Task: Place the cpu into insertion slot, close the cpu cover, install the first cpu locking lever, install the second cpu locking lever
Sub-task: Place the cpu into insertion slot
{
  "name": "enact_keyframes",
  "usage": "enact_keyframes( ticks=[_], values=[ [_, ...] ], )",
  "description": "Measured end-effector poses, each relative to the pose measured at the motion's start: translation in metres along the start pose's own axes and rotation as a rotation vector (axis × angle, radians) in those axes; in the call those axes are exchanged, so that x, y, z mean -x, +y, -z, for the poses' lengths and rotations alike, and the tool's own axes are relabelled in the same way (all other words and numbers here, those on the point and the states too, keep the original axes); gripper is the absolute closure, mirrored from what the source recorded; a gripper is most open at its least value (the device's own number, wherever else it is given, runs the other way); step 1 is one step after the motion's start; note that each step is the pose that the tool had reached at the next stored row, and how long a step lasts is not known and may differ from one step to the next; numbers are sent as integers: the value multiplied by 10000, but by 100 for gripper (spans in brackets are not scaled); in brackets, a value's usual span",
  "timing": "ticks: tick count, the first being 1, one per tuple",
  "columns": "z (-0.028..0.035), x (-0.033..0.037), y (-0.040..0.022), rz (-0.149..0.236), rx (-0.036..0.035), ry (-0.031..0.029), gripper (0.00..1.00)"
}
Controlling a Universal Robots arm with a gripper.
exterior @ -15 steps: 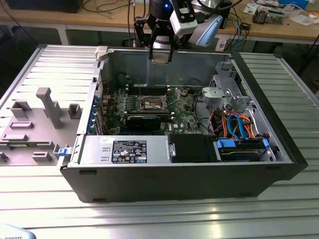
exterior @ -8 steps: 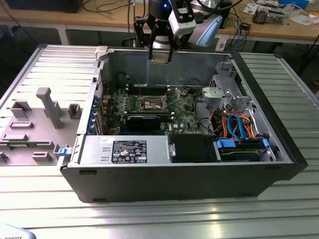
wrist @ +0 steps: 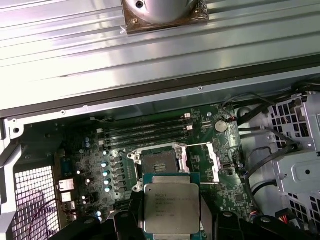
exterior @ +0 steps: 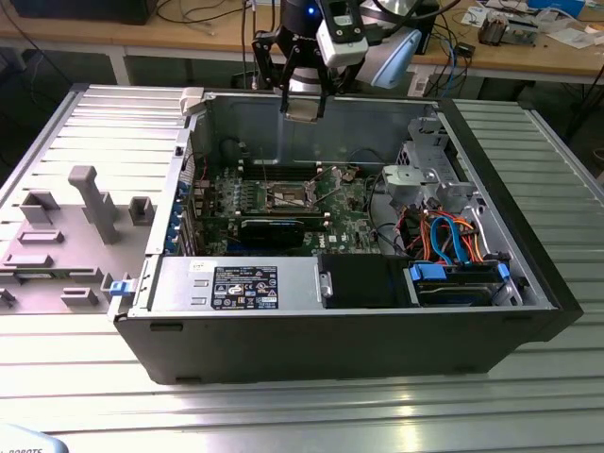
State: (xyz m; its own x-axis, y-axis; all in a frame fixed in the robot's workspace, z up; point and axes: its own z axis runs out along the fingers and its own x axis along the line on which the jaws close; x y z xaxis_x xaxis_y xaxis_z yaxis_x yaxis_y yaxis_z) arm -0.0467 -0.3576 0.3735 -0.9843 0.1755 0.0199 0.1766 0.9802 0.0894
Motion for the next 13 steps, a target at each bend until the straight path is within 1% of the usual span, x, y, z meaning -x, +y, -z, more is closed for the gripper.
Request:
enact_keyframes(
  ticks=[10,13],
  values=[
    [-1,-9,-2,-355,7,-32,46],
    [-1,-10,-2,-385,7,-34,46]
  ],
)
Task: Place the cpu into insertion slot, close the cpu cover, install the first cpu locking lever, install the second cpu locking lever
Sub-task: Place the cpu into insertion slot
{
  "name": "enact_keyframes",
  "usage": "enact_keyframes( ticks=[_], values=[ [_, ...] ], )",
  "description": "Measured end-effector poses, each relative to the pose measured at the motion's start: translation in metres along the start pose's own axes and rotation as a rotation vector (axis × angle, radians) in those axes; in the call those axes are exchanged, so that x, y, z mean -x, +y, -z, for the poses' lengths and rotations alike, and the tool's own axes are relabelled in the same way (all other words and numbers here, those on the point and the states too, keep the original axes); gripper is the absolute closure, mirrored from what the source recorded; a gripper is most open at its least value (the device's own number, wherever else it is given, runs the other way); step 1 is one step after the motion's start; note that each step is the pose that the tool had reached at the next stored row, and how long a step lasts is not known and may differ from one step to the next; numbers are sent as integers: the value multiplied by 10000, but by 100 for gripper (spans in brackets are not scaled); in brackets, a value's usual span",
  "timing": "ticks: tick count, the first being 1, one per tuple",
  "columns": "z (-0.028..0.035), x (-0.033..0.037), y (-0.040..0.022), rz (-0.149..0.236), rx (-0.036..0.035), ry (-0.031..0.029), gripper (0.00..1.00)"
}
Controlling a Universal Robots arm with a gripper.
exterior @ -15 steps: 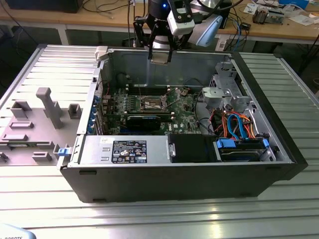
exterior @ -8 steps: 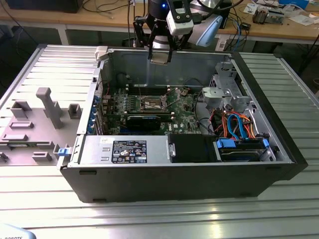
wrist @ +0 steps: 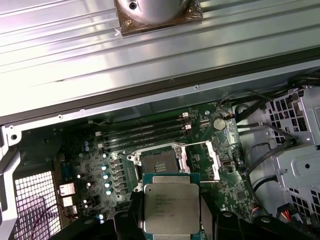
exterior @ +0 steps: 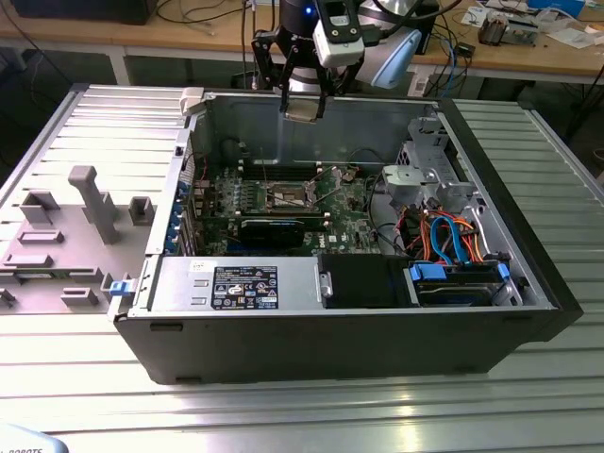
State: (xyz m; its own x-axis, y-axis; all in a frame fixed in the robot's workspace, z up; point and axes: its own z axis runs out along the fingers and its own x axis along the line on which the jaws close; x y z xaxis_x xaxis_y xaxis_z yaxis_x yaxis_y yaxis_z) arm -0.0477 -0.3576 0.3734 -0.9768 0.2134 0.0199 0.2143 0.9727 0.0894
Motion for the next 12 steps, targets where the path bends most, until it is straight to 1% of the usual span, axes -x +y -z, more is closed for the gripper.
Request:
enact_keyframes(
  ticks=[12],
  values=[
    [0,-28,-6,-168,3,-15,46]
  ],
)
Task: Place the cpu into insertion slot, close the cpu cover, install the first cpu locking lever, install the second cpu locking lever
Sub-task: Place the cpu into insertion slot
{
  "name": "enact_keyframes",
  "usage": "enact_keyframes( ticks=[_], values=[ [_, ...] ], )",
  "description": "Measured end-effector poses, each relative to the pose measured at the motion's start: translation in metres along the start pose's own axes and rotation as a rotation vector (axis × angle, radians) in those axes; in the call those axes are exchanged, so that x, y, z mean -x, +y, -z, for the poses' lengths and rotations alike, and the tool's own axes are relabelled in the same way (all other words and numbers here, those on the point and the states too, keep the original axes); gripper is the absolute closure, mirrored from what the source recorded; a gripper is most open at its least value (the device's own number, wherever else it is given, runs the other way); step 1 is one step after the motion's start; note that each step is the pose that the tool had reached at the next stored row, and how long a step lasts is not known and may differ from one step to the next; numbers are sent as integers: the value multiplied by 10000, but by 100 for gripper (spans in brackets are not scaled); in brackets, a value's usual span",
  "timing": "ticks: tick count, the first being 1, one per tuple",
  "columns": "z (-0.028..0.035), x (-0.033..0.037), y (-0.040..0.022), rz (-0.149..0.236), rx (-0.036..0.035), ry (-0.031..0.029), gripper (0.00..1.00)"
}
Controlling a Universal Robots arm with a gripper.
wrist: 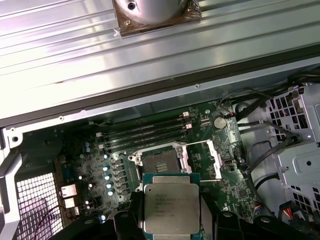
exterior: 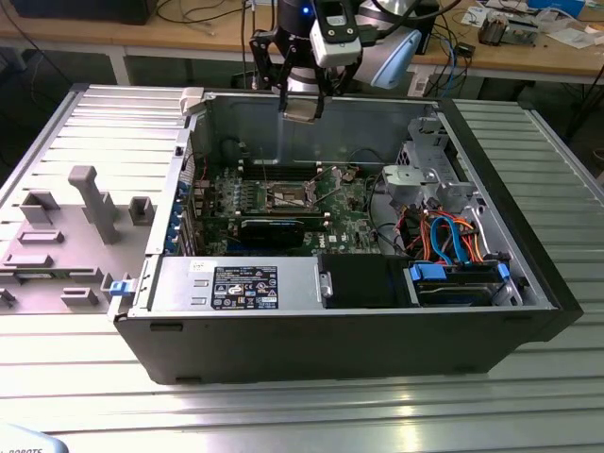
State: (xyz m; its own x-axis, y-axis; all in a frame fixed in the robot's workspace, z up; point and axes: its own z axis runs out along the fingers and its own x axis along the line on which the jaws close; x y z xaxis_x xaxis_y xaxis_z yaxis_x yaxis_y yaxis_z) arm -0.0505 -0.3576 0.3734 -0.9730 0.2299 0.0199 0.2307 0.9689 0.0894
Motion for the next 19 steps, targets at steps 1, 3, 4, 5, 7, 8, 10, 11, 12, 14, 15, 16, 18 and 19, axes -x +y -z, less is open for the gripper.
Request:
enact_keyframes(
  ticks=[1,3,4,5,7,8,10,11,12,14,15,16,18,19],
  values=[
    [0,-1,0,-14,0,-2,46],
    [0,-5,-1,-38,1,-4,46],
    [0,-6,-1,-47,0,-4,46],
    [0,-6,-1,-57,2,-5,46],
    [0,-7,-1,-72,2,-7,46],
    [0,-7,-2,-79,2,-8,46],
    [0,-7,-2,-90,2,-8,46],
    [0,-7,-2,-92,2,-9,46],
    [0,-7,-2,-94,2,-8,46],
    [0,-7,-2,-95,2,-9,46],
    [0,-7,-2,-95,2,-9,46],
    [0,-7,-2,-95,2,-9,46],
    [0,-7,-2,-128,3,-12,46],
    [-1,-8,-2,-197,4,-18,46]
  ],
)
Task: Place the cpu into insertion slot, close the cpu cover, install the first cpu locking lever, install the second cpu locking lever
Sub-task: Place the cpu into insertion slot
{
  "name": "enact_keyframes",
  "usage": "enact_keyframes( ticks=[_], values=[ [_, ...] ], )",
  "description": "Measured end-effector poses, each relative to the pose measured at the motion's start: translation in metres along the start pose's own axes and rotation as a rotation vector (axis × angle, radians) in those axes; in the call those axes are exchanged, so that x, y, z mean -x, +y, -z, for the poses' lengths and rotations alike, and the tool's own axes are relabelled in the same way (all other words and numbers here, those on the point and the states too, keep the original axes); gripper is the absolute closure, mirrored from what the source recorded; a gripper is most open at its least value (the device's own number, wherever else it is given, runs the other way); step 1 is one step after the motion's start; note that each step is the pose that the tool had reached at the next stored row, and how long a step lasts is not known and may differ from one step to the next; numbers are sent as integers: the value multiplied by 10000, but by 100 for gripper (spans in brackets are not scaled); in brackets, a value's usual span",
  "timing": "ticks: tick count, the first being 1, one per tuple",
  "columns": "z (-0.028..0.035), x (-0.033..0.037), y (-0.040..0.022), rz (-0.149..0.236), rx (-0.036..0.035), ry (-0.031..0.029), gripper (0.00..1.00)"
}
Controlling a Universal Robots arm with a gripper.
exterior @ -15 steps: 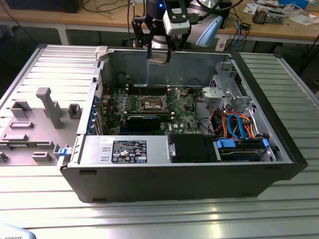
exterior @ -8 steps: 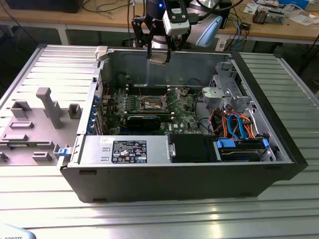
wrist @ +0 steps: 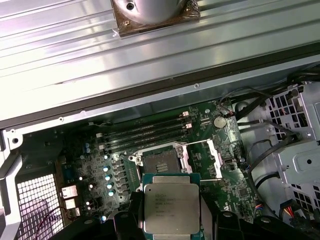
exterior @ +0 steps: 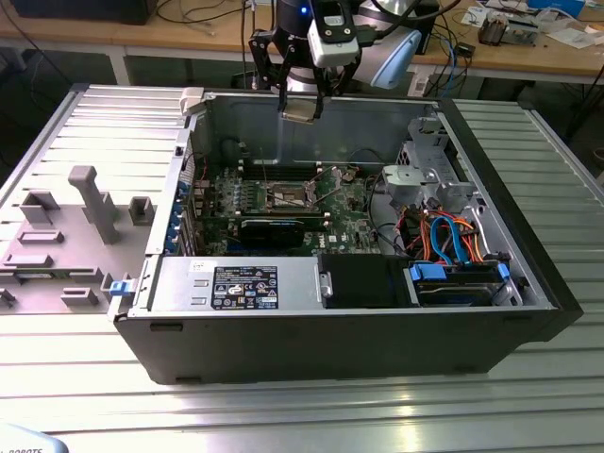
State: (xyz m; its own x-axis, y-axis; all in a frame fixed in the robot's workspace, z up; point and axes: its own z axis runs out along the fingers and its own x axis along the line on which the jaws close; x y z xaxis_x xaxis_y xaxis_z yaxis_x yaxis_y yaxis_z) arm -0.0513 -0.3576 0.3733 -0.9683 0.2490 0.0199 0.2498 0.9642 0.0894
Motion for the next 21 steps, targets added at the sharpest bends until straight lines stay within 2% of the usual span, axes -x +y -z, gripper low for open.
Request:
enact_keyframes(
  ticks=[7,10,21],
  values=[
    [-7,-5,-2,-623,8,-56,46],
    [-9,-7,-3,-773,11,-70,46],
    [-9,-8,-3,-837,11,-77,46]
  ],
)
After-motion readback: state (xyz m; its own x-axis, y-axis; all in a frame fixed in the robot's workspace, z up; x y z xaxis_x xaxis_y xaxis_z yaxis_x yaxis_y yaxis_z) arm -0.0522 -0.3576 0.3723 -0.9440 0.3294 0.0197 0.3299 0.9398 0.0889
